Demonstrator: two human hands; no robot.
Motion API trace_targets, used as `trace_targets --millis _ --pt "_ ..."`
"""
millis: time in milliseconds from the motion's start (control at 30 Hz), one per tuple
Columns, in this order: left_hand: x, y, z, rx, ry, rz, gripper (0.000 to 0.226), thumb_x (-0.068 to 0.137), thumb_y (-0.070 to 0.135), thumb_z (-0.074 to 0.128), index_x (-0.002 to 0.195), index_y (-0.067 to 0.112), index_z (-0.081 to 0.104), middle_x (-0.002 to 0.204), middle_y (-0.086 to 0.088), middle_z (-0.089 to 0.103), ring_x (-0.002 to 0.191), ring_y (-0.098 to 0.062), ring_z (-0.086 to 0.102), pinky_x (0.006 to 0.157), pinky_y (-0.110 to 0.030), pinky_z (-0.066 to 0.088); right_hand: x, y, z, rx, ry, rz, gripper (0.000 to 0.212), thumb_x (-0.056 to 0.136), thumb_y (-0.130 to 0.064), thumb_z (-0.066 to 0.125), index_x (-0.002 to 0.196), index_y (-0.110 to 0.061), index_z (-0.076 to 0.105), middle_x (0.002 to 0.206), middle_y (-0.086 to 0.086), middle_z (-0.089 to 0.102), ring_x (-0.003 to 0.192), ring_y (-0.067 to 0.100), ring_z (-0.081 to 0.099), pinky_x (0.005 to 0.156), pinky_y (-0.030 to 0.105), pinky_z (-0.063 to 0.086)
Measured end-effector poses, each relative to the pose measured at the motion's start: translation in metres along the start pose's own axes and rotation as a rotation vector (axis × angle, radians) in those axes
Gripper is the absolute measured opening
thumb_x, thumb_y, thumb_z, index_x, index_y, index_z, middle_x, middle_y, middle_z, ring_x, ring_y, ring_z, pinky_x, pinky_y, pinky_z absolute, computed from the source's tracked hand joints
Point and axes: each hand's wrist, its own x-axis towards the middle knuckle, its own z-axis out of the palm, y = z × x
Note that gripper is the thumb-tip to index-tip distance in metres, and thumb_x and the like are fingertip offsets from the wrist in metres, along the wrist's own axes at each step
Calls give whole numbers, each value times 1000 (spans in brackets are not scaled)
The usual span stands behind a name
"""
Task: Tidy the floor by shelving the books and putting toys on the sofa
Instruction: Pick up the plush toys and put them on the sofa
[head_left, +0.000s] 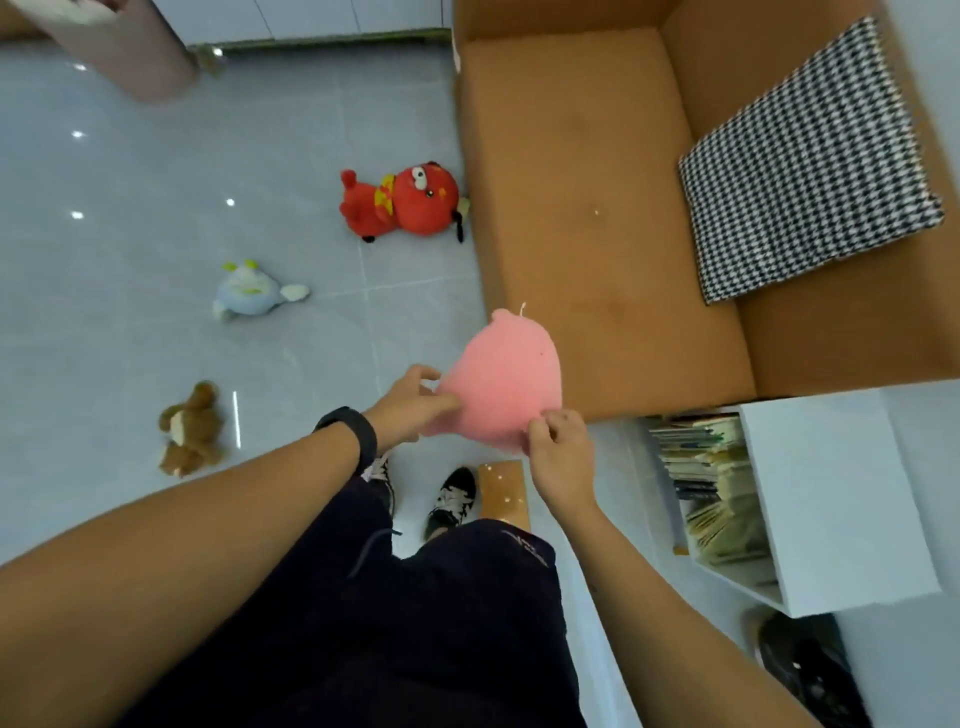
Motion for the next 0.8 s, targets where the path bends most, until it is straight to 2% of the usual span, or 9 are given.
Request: trace_targets --millis 100,200,267,367,500,600,667,733,800 --pt "-27 -32 -28 -111 94 -24 94 78 50 80 150 22 26 132 -3 49 116 -22 55 88 -35 47 -7 -20 18 56 -112 -71 31 85 -34 50 63 -15 61 95 -8 55 87 19 61 83 48 54" --pt "-55 -69 -58 -53 129 -31 111 63 64 83 151 23 29 140 0 44 122 -22 51 99 -35 44 -12 -42 43 57 -265 -152 34 84 -34 49 67 -11 67 96 -4 58 92 22 64 85 52 57" --pt "-74 -94 -78 -59 132 -35 107 67 59 84 152 22 31 141 4 45 123 -21 51 100 -35 45 -19 -59 69 41 -362 -178 32 84 -32 50 65 -13 67 96 -3 60 95 26 65 84 52 59" --pt "-100 -139 -97 -201 150 -82 97 76 44 86 151 19 31 139 3 51 121 -19 55 103 -35 46 -34 -77 111 -33 -498 -197 30 85 -27 50 62 -15 66 96 0 62 92 28 68 85 51 59" --pt "-140 -204 -112 -380 221 -122 122 52 58 94 149 21 30 135 6 57 120 -17 59 104 -41 50 -64 -101 164 -153 -621 -282 32 82 -39 48 58 -23 63 92 -2 60 89 26 66 88 49 58" --pt "-166 -262 -120 -531 320 -120 116 48 62 94 142 22 39 128 5 64 115 -17 64 99 -44 55 -94 -117 214 -247 -706 -276 37 72 -48 46 61 -19 64 92 1 60 88 27 66 88 50 57" --pt "-182 -292 -124 -634 428 -121 108 51 57 92 137 25 37 125 2 63 111 -22 65 96 -48 56 -119 -127 244 -345 -773 -280 37 72 -45 46 62 -12 61 86 6 61 83 30 65 86 52 57" --pt "-197 -322 -136 -657 485 -100 100 59 47 91 137 26 32 125 1 61 108 -22 65 93 -49 56 -147 -134 276 -507 -824 -321 36 84 -36 48 71 -5 61 77 8 58 72 28 58 84 50 56" --pt "-209 -350 -152 -593 501 -62 91 69 33 88 137 29 27 121 3 58 104 -20 64 89 -44 58 -168 -136 305 -563 -787 -301 29 93 -30 49 90 -6 65 88 7 65 78 23 58 80 43 53"
